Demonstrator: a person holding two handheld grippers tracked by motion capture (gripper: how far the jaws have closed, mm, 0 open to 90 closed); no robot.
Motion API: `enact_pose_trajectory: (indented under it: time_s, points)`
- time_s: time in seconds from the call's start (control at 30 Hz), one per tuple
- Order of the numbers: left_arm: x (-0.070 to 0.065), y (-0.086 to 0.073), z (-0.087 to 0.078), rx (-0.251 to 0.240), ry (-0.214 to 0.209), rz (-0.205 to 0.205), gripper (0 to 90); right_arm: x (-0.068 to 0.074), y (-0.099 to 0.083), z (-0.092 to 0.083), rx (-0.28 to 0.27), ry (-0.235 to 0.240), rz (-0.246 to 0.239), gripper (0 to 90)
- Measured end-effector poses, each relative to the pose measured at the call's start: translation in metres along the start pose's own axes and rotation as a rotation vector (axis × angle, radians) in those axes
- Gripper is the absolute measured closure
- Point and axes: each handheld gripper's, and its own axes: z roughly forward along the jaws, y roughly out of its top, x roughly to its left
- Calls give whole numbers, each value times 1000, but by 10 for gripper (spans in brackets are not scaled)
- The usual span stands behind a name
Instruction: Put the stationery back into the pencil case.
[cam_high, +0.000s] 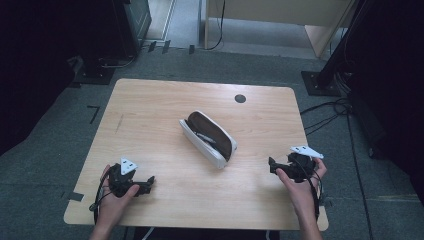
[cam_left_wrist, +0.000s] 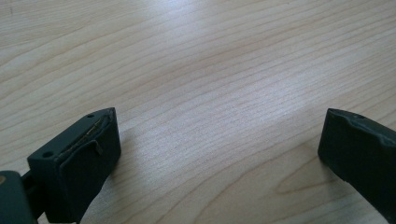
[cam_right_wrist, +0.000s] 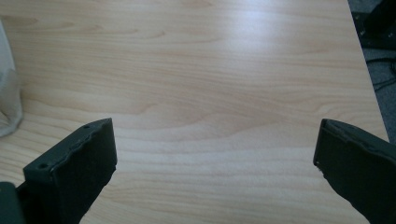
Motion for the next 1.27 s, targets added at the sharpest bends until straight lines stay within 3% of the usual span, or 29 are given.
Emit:
enact_pose_trajectory:
  time_s: [0.37,0.6,0.77,0.9,1.07,1.27]
  points:
    - [0,0,0,1,2,-1,0,-21,-33,9,53,-22,30,0]
    - [0,0,0,0,1,-1,0,-26,-52,16,96,-16,26,0]
    - [0,0,0,0,2,-1,0,-23,-57,16,91,-31,-19,0]
    - [0,0,0,0,2,-1,0,-23,-62,15,50,-12,-34,0]
    - [-1,0,0,-2,21,-22,0,-21,-63,14,50,3,-53,0]
    - [-9,-4,-3,-2,88,-98,0,-21,-63,14,51,7,-54,0]
